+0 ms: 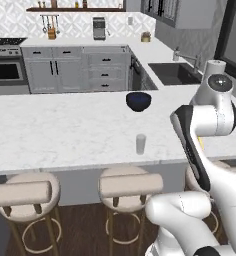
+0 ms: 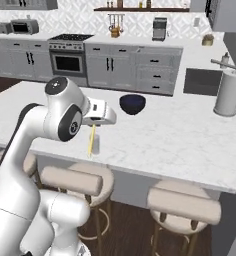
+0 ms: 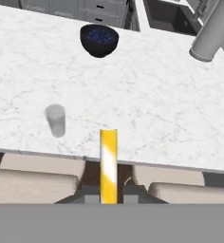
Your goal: Take a straw from the drawer in front and place it inside the glass cup on the dining counter.
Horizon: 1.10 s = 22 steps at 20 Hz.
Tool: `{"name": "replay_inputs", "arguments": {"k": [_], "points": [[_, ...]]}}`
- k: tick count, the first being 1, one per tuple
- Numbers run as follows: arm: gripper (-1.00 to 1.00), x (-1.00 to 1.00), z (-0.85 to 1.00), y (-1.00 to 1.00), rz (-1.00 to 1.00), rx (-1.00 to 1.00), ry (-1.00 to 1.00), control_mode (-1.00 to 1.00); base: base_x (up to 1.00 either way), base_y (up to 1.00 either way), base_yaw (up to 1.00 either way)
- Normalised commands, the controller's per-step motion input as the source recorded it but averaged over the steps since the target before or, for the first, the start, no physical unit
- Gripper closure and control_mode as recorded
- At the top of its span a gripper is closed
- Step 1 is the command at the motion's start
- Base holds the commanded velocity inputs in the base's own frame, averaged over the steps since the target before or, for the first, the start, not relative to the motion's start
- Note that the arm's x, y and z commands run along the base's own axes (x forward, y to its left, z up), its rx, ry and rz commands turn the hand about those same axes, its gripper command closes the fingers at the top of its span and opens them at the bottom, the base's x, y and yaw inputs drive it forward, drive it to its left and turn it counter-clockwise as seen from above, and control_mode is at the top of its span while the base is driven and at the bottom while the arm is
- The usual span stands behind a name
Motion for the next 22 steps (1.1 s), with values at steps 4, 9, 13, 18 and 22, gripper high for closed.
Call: {"name": "replay_inputs", "arguments": {"k": [4,9,13,18,22], "points": [[1.0,0.0,0.0,0.0,0.0,0.0,0.0,1.0,0.85,-0.05,0.04],[1.0,0.0,0.0,0.0,0.0,0.0,0.0,1.0,0.99,0.0,0.0],[1.0,0.32,0.12,0.0,0.0,0.04,0.01,-1.0,0.5,0.0,0.0],[1.0,-0.01,0.6,0.0,0.04,0.13,-0.12,-1.0,0.0,0.0,0.0],[1.0,-0.61,0.75,-0.25,0.19,0.2,-0.4,-1.0,0.0,0.0,0.0]]}}
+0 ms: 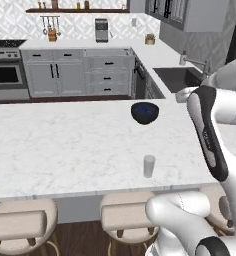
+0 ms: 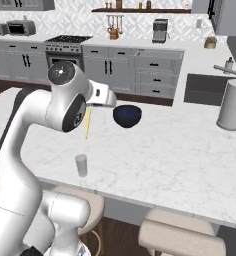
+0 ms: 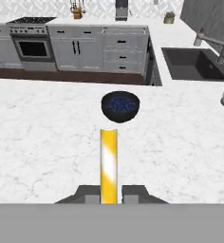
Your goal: Take a straw from the drawer in front and place it inside the glass cup on the dining counter.
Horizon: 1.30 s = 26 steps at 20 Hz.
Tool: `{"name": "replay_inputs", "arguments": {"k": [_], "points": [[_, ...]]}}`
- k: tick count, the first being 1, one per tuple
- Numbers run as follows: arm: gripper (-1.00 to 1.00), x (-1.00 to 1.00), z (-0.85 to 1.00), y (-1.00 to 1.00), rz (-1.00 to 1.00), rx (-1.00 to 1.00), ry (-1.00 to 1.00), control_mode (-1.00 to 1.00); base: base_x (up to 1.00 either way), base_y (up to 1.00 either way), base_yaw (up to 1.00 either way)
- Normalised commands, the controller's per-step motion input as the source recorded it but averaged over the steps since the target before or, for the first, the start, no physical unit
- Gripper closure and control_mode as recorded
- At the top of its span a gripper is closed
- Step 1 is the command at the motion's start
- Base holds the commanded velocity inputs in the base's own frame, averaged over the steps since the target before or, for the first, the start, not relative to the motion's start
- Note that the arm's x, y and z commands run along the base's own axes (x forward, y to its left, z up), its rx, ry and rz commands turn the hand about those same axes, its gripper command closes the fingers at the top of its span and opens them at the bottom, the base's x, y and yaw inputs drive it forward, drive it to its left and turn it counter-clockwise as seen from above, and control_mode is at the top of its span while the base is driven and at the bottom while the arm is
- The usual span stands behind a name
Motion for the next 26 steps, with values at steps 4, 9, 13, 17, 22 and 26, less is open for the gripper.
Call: {"name": "replay_inputs", "arguments": {"k": [4,9,13,17,22,26], "points": [[1.0,-0.49,0.45,-0.28,0.32,0.26,-0.38,-1.0,0.0,0.0,0.0],[1.0,-0.05,0.11,-0.01,0.38,0.24,-0.21,-1.0,0.0,0.0,0.0],[1.0,0.06,0.0,0.04,0.38,0.17,-0.12,-1.0,0.0,0.0,0.0],[1.0,0.0,0.0,0.37,0.34,0.09,-0.1,-1.0,0.0,0.0,0.0],[1.0,0.0,0.0,0.66,0.2,0.03,-0.1,-1.0,0.0,0.0,0.0],[1.0,0.0,-0.03,0.38,0.09,0.0,-0.07,-1.0,0.0,0.0,0.0]]}}
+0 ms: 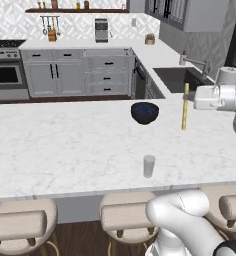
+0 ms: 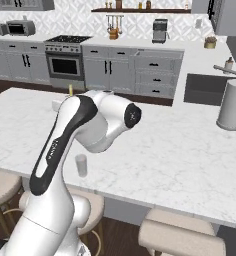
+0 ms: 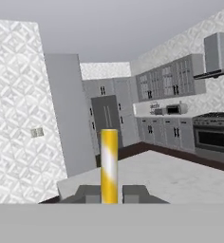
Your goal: Take a straw from the drawer in front and place it inside the glass cup on the dining counter.
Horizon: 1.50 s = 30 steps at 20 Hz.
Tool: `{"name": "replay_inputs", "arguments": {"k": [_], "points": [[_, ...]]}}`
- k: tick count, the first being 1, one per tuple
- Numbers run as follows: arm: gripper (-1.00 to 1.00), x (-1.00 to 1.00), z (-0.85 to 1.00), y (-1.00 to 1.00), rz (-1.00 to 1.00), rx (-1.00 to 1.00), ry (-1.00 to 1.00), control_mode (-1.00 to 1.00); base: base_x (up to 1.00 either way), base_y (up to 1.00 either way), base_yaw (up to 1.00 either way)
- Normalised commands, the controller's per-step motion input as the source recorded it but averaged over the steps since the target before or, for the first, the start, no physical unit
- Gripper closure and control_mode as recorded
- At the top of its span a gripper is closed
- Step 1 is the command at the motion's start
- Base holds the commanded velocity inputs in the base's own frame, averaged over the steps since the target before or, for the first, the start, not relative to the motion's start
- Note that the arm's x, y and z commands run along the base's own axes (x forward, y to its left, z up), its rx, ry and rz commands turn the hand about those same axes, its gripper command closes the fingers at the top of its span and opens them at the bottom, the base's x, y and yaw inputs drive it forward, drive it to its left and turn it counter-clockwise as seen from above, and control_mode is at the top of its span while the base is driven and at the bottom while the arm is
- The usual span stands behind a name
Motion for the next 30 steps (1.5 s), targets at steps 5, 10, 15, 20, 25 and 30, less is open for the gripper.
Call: {"name": "replay_inputs", "arguments": {"k": [5,10,15,20,25,30], "points": [[1.0,-0.1,-0.26,0.15,0.03,0.0,-0.12,-1.0,0.0,0.0,0.0],[1.0,-0.03,-0.45,0.12,0.0,0.0,-0.05,-1.0,0.0,0.0,0.0],[1.0,0.47,-0.49,0.2,0.0,0.0,0.07,-1.0,0.0,0.0,0.0],[1.0,0.58,-0.4,0.09,0.0,0.0,0.13,-1.0,0.0,0.0,0.0],[1.0,0.14,-0.36,0.03,0.0,0.0,0.07,-1.0,0.0,0.0,0.0],[1.0,0.0,-0.41,0.05,0.0,0.0,0.04,-1.0,0.0,0.0,0.0]]}}
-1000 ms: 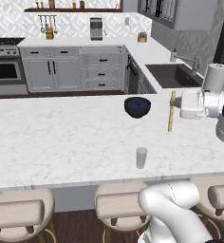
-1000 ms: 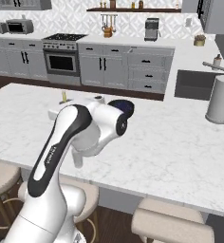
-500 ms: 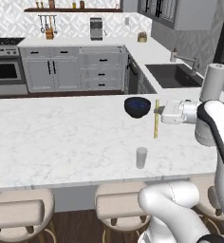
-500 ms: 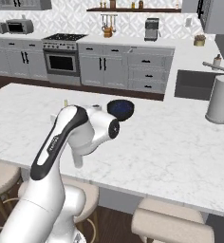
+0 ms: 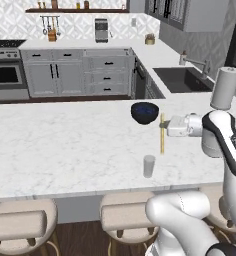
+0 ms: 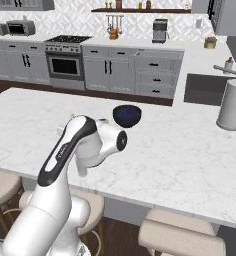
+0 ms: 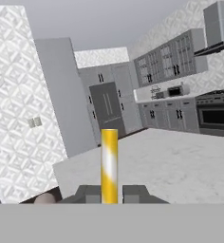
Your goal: Take a straw from the drawer in front and place it inside the glass cup on the dining counter.
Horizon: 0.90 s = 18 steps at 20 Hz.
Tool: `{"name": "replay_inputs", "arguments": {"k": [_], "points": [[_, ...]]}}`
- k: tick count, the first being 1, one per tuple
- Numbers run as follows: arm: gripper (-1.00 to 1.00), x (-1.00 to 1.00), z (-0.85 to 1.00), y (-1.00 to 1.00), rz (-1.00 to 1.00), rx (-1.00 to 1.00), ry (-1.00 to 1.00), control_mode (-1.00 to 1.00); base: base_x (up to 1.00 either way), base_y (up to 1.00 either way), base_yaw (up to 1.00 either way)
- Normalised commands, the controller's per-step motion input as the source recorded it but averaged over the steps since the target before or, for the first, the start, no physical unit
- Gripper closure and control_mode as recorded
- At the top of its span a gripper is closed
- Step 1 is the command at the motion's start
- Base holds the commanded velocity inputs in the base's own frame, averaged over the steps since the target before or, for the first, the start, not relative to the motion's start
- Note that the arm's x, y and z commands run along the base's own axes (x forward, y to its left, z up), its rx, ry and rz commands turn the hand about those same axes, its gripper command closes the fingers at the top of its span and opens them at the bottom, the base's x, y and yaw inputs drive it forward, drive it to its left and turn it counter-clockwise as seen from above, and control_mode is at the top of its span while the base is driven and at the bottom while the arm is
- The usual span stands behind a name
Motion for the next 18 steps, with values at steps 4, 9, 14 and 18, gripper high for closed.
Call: {"name": "replay_inputs", "arguments": {"k": [4,9,14,18], "points": [[1.0,0.04,-0.37,0.14,0.0,0.0,0.03,-1.0,0.0,0.0,0.0],[1.0,0.3,-0.3,0.1,0.0,0.0,0.02,-1.0,0.0,0.0,0.0],[1.0,0.39,-0.26,0.0,0.0,0.0,0.0,-1.0,0.0,0.0,0.0],[1.0,0.32,-0.19,0.0,0.0,0.0,0.0,-1.0,0.0,0.0,0.0]]}}
